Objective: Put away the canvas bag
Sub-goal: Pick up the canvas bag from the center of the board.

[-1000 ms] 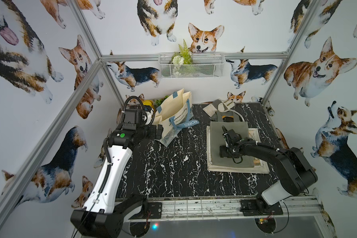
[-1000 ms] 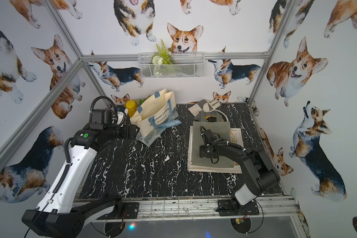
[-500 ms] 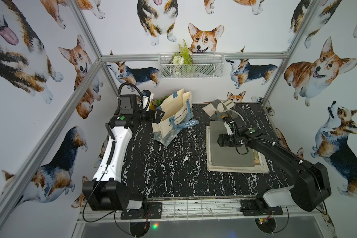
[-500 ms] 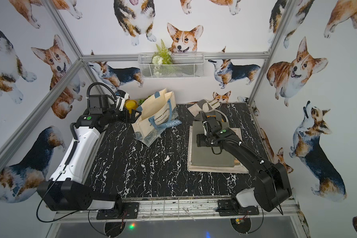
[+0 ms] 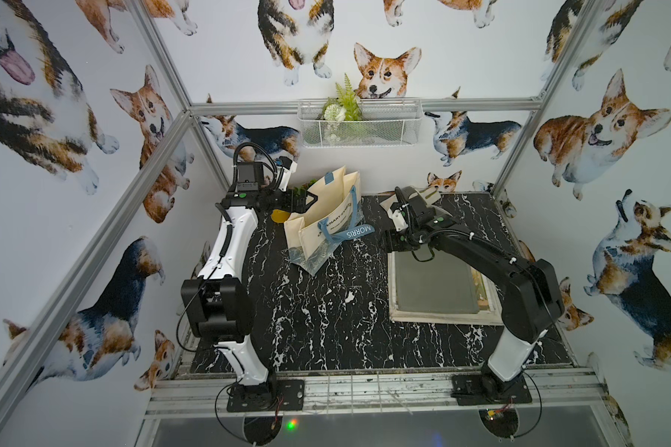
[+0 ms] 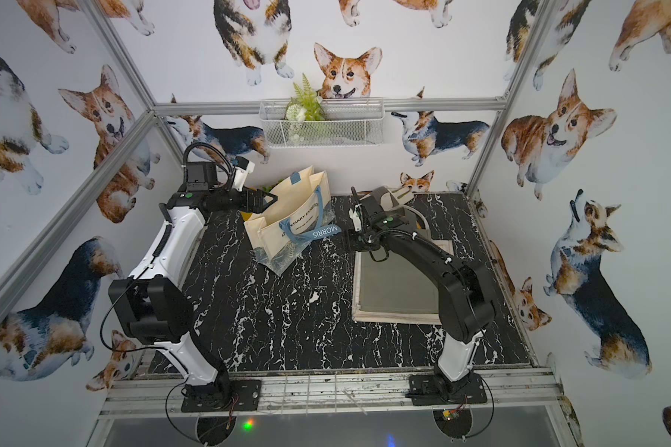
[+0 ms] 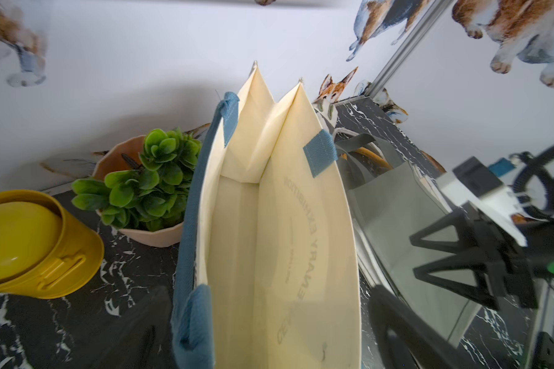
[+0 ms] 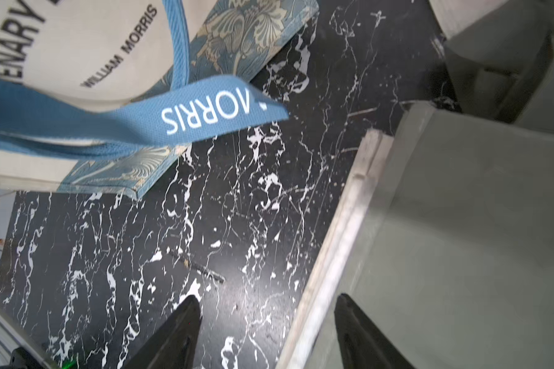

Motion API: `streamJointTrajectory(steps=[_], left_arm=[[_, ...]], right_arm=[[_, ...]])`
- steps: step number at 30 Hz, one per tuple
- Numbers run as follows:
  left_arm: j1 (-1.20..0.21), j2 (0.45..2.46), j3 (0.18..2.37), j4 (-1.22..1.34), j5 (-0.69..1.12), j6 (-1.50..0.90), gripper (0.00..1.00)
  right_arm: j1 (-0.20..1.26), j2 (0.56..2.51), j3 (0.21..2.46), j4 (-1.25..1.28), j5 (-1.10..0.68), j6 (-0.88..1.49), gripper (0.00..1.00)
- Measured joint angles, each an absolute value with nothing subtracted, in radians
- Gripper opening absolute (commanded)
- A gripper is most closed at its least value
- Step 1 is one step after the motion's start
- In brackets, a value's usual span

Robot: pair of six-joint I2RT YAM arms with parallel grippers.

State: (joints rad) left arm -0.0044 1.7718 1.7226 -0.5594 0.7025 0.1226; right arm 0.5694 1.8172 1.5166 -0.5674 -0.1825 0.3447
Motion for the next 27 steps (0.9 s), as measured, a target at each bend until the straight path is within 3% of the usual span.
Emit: streamJointTrajectory(steps=[15, 27], left_arm=[[-0.093, 1.818, 1.715, -0.6, 0.717, 0.192, 1.0], [-0.233, 1.86, 1.768, -0.699, 0.454, 0.363, 0.99]], right_arm=[[0.574, 2.131, 1.893, -0.548, -0.301, 0.328, 0.64], [0.571, 2.216, 2.056, -0.587, -0.348, 0.278, 0.66]])
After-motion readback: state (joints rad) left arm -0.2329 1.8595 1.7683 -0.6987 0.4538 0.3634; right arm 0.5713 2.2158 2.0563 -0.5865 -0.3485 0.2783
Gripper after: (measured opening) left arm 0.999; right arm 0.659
